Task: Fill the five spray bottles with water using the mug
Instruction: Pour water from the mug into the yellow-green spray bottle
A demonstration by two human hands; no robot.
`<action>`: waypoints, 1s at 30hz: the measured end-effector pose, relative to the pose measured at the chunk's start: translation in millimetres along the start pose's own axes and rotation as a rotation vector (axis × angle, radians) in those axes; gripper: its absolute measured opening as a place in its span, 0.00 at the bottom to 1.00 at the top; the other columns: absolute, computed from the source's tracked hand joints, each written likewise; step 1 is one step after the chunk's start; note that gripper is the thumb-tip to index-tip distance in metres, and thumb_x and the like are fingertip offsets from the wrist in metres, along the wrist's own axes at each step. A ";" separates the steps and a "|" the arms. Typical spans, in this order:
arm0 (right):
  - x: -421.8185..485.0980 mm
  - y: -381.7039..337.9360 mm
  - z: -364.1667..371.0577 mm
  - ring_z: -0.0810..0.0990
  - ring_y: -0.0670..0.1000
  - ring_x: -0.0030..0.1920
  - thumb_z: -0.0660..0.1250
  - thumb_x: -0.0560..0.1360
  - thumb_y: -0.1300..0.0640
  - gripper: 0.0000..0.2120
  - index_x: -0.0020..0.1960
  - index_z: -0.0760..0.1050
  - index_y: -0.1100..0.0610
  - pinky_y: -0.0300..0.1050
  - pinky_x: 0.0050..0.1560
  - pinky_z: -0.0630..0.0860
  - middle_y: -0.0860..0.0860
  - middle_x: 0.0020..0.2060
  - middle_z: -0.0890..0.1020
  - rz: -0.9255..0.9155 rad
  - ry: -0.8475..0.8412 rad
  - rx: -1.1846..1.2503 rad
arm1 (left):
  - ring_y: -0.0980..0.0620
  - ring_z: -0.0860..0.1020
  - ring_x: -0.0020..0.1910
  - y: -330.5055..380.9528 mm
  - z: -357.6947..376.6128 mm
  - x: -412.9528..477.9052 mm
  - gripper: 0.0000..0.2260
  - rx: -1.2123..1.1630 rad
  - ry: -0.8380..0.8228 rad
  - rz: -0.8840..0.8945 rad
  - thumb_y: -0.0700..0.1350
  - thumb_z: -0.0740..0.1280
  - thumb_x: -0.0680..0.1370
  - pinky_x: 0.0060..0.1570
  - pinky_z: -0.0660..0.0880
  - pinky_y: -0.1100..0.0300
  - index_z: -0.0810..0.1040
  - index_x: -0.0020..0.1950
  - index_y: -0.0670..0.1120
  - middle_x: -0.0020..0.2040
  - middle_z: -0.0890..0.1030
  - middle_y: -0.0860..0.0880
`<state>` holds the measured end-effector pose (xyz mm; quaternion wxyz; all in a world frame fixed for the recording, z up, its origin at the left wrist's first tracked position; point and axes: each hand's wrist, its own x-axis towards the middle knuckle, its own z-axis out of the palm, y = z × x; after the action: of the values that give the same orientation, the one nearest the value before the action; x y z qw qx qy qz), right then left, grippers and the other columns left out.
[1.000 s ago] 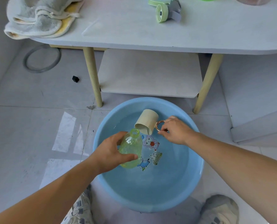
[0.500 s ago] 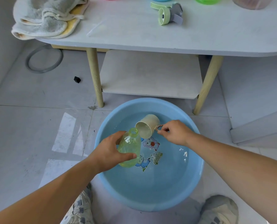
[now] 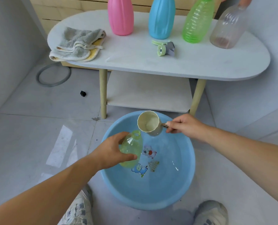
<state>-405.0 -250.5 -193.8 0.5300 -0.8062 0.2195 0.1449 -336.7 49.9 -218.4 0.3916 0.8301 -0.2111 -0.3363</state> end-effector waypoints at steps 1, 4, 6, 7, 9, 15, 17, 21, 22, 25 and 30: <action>-7.4 -7.5 -4.6 0.85 0.51 0.52 0.68 0.79 0.54 0.13 0.42 0.85 0.60 0.42 0.60 0.79 0.53 0.44 0.87 -0.009 0.021 0.031 | 0.63 0.81 0.58 4.0 -4.3 -2.0 0.29 0.010 -0.001 0.009 0.63 0.79 0.59 0.62 0.81 0.52 0.77 0.58 0.65 0.52 0.84 0.63; -34.9 -33.5 -17.5 0.85 0.55 0.53 0.68 0.79 0.55 0.12 0.41 0.84 0.60 0.40 0.58 0.80 0.55 0.45 0.87 -0.048 0.081 0.077 | 0.61 0.81 0.59 20.1 -18.2 -10.3 0.31 0.019 0.011 0.024 0.63 0.80 0.59 0.63 0.80 0.51 0.77 0.60 0.63 0.53 0.84 0.62; -52.5 -50.0 -24.9 0.85 0.54 0.53 0.68 0.79 0.54 0.13 0.42 0.85 0.60 0.44 0.61 0.78 0.53 0.45 0.87 -0.089 0.112 0.050 | 0.60 0.80 0.61 30.6 -25.1 -13.4 0.35 0.050 0.027 0.035 0.64 0.79 0.58 0.64 0.79 0.51 0.76 0.63 0.62 0.56 0.83 0.60; -61.1 -56.8 -27.7 0.85 0.54 0.53 0.68 0.79 0.53 0.13 0.41 0.85 0.59 0.48 0.64 0.77 0.52 0.44 0.87 -0.113 0.126 0.033 | 0.59 0.80 0.61 36.2 -27.8 -15.7 0.37 0.071 0.038 0.039 0.65 0.79 0.58 0.65 0.79 0.52 0.75 0.65 0.61 0.57 0.82 0.59; -79.7 -70.4 -30.7 0.85 0.53 0.52 0.68 0.79 0.53 0.14 0.40 0.85 0.58 0.52 0.66 0.75 0.51 0.43 0.88 -0.153 0.157 0.038 | 0.58 0.80 0.61 46.4 -32.0 -21.6 0.36 0.106 0.055 0.055 0.62 0.82 0.61 0.65 0.78 0.54 0.75 0.66 0.59 0.58 0.82 0.58; -125.7 -104.6 -29.0 0.86 0.47 0.48 0.68 0.78 0.51 0.14 0.39 0.85 0.56 0.50 0.66 0.75 0.49 0.41 0.88 -0.237 0.234 -0.001 | 0.60 0.82 0.56 68.5 -36.2 -37.1 0.32 0.131 0.064 0.123 0.54 0.84 0.67 0.61 0.79 0.60 0.77 0.68 0.57 0.55 0.84 0.59; -134.7 -112.3 -27.4 0.86 0.46 0.47 0.68 0.78 0.51 0.14 0.39 0.85 0.56 0.48 0.67 0.73 0.48 0.41 0.88 -0.233 0.247 -0.013 | 0.60 0.83 0.54 72.4 -37.3 -41.5 0.29 0.105 0.070 0.119 0.55 0.84 0.66 0.61 0.81 0.56 0.80 0.64 0.57 0.53 0.86 0.59; -145.4 -118.8 -24.0 0.86 0.45 0.46 0.68 0.77 0.48 0.14 0.39 0.86 0.54 0.52 0.67 0.74 0.48 0.40 0.88 -0.251 0.280 -0.042 | 0.59 0.84 0.54 76.8 -31.6 -47.5 0.27 0.084 0.091 0.121 0.55 0.84 0.65 0.61 0.81 0.53 0.80 0.61 0.56 0.53 0.86 0.58; -147.0 -119.7 -23.4 0.86 0.44 0.46 0.68 0.77 0.48 0.13 0.39 0.86 0.53 0.53 0.66 0.74 0.48 0.40 0.87 -0.255 0.296 -0.062 | 0.58 0.84 0.55 77.0 -29.6 -48.5 0.28 0.085 0.093 0.118 0.55 0.84 0.66 0.62 0.80 0.53 0.80 0.63 0.55 0.53 0.85 0.57; -149.5 -120.7 -23.4 0.86 0.50 0.48 0.68 0.77 0.45 0.13 0.39 0.85 0.50 0.53 0.64 0.75 0.55 0.41 0.87 -0.276 0.331 -0.132 | 0.57 0.84 0.54 76.5 -25.0 -49.2 0.31 0.077 0.086 0.112 0.56 0.84 0.64 0.62 0.81 0.52 0.80 0.64 0.54 0.53 0.85 0.57; -151.9 -117.6 -23.8 0.80 0.68 0.50 0.67 0.77 0.43 0.11 0.40 0.84 0.44 0.56 0.48 0.77 0.67 0.44 0.83 -0.325 0.341 -0.211 | 0.58 0.83 0.55 79.2 -22.6 -47.8 0.29 0.080 0.101 0.115 0.56 0.84 0.65 0.62 0.80 0.53 0.79 0.63 0.55 0.53 0.85 0.58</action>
<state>-476.1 -201.6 -20.5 0.4144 -0.8946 0.1570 -0.0580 -360.0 42.9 -126.4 0.3866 0.8475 -0.2516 -0.2625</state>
